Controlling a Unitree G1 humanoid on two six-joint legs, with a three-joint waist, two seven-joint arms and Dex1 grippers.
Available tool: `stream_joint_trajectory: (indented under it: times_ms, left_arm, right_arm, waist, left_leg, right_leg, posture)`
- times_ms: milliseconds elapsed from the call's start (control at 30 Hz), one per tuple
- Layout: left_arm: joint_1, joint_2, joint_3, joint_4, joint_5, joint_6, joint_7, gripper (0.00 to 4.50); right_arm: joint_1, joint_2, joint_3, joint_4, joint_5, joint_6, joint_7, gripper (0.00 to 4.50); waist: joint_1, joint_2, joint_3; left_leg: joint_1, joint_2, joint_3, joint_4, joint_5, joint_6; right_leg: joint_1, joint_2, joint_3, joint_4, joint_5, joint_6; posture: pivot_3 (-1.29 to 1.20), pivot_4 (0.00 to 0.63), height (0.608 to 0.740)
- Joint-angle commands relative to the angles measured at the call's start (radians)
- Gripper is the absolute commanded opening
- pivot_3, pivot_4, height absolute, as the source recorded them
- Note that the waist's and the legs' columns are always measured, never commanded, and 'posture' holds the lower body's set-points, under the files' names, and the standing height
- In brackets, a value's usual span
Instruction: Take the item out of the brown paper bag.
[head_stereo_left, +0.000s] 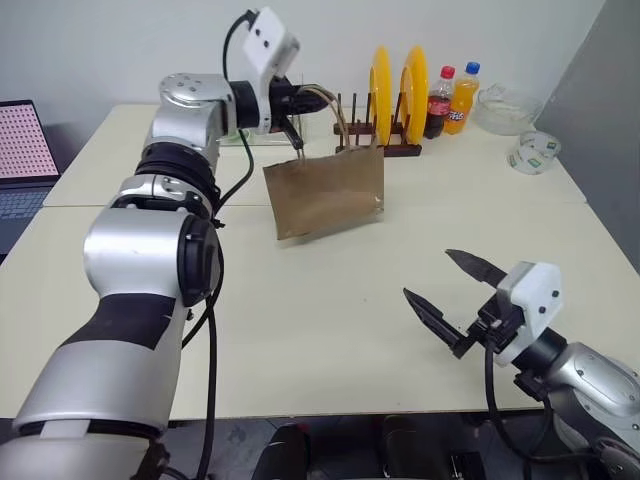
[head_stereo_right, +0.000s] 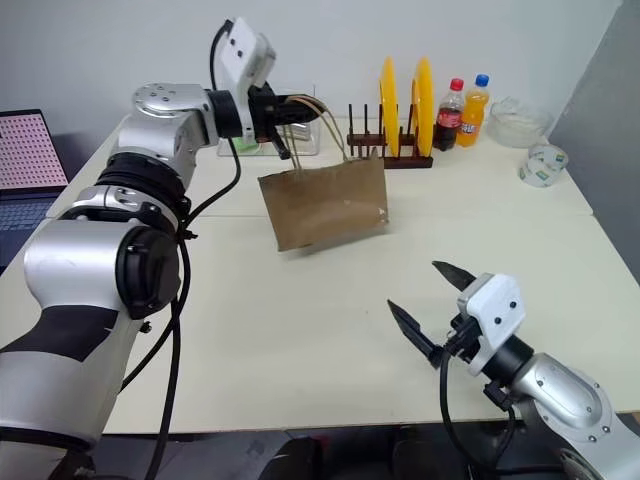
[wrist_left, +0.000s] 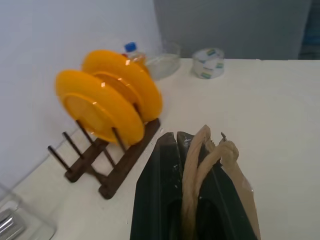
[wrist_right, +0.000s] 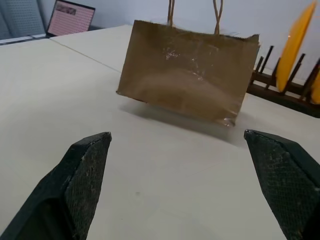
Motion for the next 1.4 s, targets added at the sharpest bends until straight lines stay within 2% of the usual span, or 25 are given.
stream_joint_trajectory:
  times_ms: [33, 233, 500, 733, 1000, 1200, 1400]
  left_arm:
    - [-0.052, -0.048, -0.004, -0.012, 0.01, -0.056, 0.01, 0.03]
    - [-0.062, -0.136, -0.008, -0.004, 0.029, -0.079, -0.004, 0.03]
    - [-0.05, -0.174, -0.041, 0.0, 0.077, -0.13, 0.01, 0.03]
    - [-0.039, -0.151, -0.129, 0.003, 0.196, -0.266, 0.15, 0.03]
    - [-0.042, -0.108, -0.174, 0.01, 0.266, -0.343, 0.282, 0.03]
    - [-0.043, -0.089, -0.175, 0.011, 0.278, -0.365, 0.364, 0.03]
    - [-0.029, -0.083, -0.173, 0.012, 0.277, -0.364, 0.379, 0.03]
  right_arm:
    - [0.029, -0.031, 0.033, -0.088, -0.014, -0.133, -0.071, 4.5]
    - [0.161, -0.134, 0.117, -0.088, -0.072, -0.355, -0.14, 4.5]
    - [0.27, -0.268, 0.192, -0.088, -0.117, -0.508, -0.276, 4.5]
    - [0.205, -0.337, 0.243, -0.088, -0.083, -0.509, -0.351, 4.5]
    - [0.091, -0.364, 0.274, -0.088, 0.036, -0.464, -0.345, 4.5]
    - [-0.007, -0.336, 0.292, -0.088, 0.129, -0.375, -0.309, 4.5]
    - [-0.108, -0.27, 0.272, -0.088, 0.176, -0.241, -0.277, 4.5]
  waist:
    - [0.002, 0.0, 0.0]
    - [0.002, -0.001, 0.0]
    - [0.002, -0.001, 0.0]
    - [0.003, -0.001, 0.001]
    - [0.003, -0.001, 0.001]
    - [0.004, -0.001, 0.001]
    - [0.003, -0.001, 0.001]
  left_leg:
    - [0.0, 0.0, 0.0, 0.0, 0.0, 0.0]
    - [0.0, -0.001, 0.0, 0.001, 0.0, 0.0]
    - [0.001, -0.001, 0.001, 0.001, 0.0, 0.0]
    - [0.001, -0.001, 0.001, 0.002, 0.0, 0.0]
    - [0.001, -0.001, 0.001, 0.002, 0.0, 0.0]
    - [0.001, -0.001, 0.001, 0.002, 0.0, 0.0]
    - [0.001, -0.001, 0.001, 0.002, 0.0, 0.0]
  right_leg:
    - [0.0, 0.0, 0.0, 0.0, 0.0, 0.0]
    - [0.001, 0.0, 0.001, -0.001, 0.0, 0.001]
    - [0.002, 0.0, 0.002, 0.0, 0.0, 0.001]
    - [0.002, 0.0, 0.002, 0.0, 0.001, 0.002]
    - [0.002, 0.0, 0.002, 0.0, 0.001, 0.002]
    - [0.002, 0.0, 0.002, 0.0, 0.001, 0.002]
    - [0.002, 0.0, 0.002, 0.0, 0.001, 0.002]
  posture:
    - [0.0, 0.15, 0.74]
    - [0.0, 0.15, 0.74]
    - [0.0, 0.15, 0.74]
    - [0.0, 0.15, 0.74]
    - [0.0, 0.15, 0.74]
    - [0.0, 0.15, 0.74]
    - [0.0, 0.15, 0.74]
